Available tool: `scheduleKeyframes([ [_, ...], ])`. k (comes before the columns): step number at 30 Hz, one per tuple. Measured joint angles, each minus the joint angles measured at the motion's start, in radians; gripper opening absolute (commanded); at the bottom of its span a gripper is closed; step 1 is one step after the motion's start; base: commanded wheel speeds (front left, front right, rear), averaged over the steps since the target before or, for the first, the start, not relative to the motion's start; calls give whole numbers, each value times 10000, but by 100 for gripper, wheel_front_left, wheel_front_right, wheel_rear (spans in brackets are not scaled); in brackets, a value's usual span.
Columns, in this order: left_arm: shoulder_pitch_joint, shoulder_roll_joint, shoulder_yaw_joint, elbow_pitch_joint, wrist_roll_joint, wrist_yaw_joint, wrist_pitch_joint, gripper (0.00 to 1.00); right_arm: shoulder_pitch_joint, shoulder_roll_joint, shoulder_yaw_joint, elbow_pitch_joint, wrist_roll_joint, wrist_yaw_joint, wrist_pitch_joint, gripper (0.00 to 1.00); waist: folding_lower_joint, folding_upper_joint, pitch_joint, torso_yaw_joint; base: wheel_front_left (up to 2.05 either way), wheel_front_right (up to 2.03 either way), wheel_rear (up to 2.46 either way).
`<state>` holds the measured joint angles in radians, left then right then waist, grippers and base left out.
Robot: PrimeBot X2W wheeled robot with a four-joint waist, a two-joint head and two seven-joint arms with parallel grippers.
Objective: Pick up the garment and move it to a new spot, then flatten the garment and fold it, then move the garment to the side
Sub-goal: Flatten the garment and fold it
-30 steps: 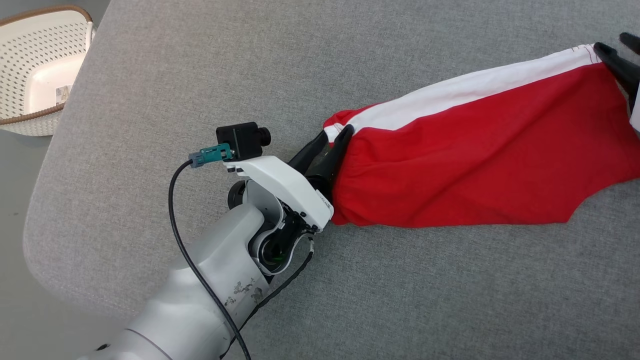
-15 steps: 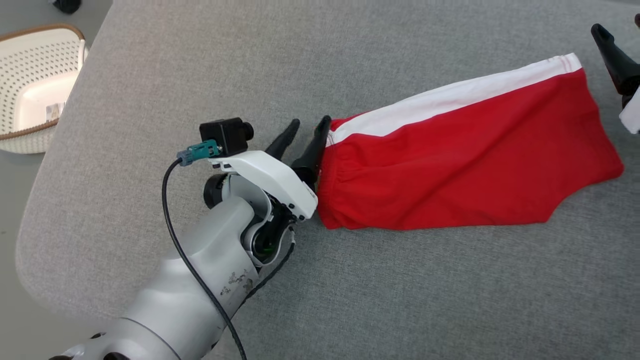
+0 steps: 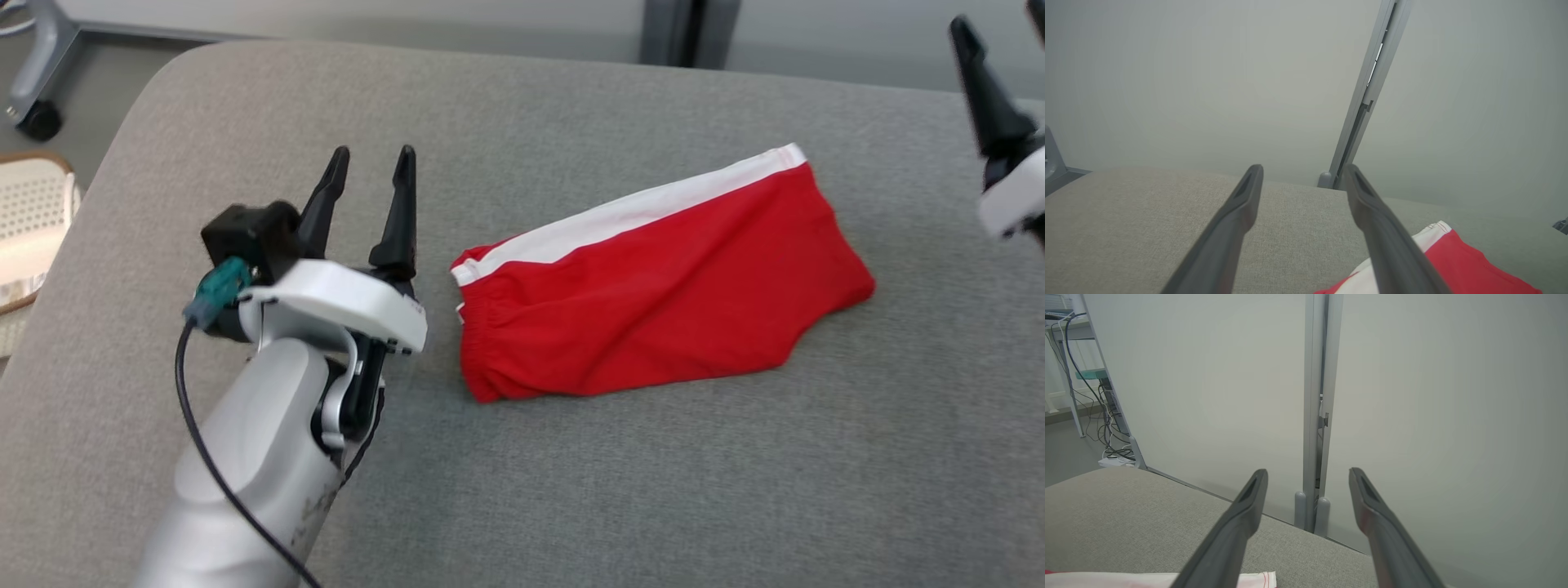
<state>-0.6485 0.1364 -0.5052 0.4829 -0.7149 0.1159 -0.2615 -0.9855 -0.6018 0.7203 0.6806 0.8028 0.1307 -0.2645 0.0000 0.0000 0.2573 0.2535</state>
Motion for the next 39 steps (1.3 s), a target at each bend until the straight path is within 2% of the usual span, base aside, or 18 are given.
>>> scheduleKeyframes([
  [5,1332,-226,1062,-1028,1452,81,0,100,2000,903,-2468,-1315,-2257,2,0,100,0,0,-446,-480,0,0,0],
  [8,2094,-336,1551,-1375,2105,-21,0,100,3300,1743,-3756,-2113,-3336,0,0,100,0,0,-745,-717,0,0,0],
  [14,3830,-669,2660,-1912,2648,-412,-2,100,5566,3279,-5196,-3254,-4796,2,2,100,0,0,-1394,-1215,0,0,0],
  [17,4615,-834,3064,-2155,2840,-711,0,100,6429,3841,-5586,-3557,-5141,2,2,100,0,0,-1681,-1443,0,0,0],
  [21,5415,-853,3572,-2418,2959,-888,-2,100,7397,4309,-6031,-3735,-5436,0,2,100,0,0,-2021,-1634,0,0,0],
  [25,6090,-884,3555,-2435,2771,-786,0,100,8052,4677,-6240,-3754,-5630,0,0,100,0,0,-2216,-1779,0,0,0],
  [35,6290,-872,3200,-2508,2625,-717,0,100,8298,4784,-6245,-3737,-5699,0,0,100,0,0,-2234,-1680,0,0,0],
  [39,6059,-874,2945,-2495,2665,-713,0,100,8153,4865,-6059,-3306,-4867,0,569,100,0,0,-2123,-1481,0,0,0],
])
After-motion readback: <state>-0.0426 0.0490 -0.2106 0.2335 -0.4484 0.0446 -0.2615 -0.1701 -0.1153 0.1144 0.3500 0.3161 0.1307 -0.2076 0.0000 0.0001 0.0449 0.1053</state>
